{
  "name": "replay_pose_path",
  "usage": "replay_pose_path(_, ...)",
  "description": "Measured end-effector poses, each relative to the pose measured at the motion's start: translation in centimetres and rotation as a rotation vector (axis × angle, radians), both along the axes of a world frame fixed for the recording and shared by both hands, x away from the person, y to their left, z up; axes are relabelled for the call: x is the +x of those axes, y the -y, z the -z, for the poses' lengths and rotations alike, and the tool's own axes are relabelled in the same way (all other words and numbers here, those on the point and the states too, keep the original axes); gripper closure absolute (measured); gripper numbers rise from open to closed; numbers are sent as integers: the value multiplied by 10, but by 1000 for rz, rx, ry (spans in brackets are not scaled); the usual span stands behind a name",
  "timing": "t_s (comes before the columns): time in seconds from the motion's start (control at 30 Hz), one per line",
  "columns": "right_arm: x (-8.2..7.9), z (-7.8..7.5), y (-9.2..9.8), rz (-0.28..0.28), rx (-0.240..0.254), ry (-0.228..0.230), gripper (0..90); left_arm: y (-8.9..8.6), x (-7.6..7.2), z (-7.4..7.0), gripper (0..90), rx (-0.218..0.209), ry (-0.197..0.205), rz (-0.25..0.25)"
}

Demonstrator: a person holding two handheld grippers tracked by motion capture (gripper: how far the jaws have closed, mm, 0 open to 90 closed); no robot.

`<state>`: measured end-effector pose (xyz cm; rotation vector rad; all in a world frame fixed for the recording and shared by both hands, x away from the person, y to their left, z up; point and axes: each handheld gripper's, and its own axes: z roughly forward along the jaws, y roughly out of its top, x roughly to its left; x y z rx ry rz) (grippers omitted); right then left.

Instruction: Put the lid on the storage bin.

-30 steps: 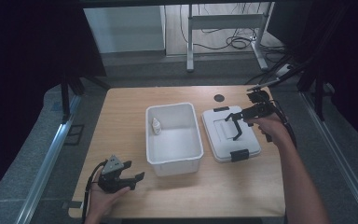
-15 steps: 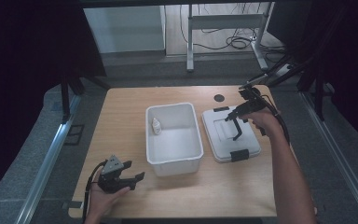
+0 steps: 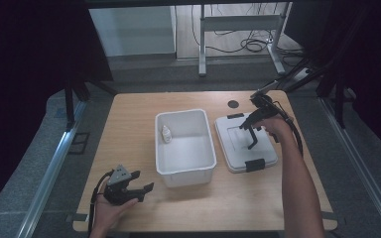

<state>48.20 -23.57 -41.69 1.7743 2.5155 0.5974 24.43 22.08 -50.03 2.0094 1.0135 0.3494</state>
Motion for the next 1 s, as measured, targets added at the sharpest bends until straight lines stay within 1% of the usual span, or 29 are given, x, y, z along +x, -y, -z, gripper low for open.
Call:
replay_pose_path(0.27, 3, 5, 4, 18, -19, -9, 598, 2, 0, 1, 284, 2, -3, 2)
replay_pose_path(0.5, 7, 14, 6, 32, -35, -30, 610, -1, 0, -1, 284, -1, 3, -4)
replay_pose_path(0.63, 10, 20, 8, 49, -37, -46, 616, -1, 0, -1, 285, 1, 2, -4)
replay_pose_path(0.73, 12, 24, 9, 54, -34, -55, 634, 0, 0, 0, 285, 4, 2, -2)
replay_pose_path(0.8, 14, 28, 10, 57, -24, -68, 669, 0, 0, 0, 285, 4, 2, -3)
replay_pose_path(0.83, 14, 28, 10, 57, -24, -68, 669, 0, 0, 0, 285, 4, 2, -3)
replay_pose_path(0.87, 15, 29, 10, 58, -18, -81, 680, 0, 0, 0, 285, 4, 1, -3)
replay_pose_path(1.0, 15, 32, 10, 61, -12, -91, 699, 0, 1, 0, 285, 6, 0, -4)
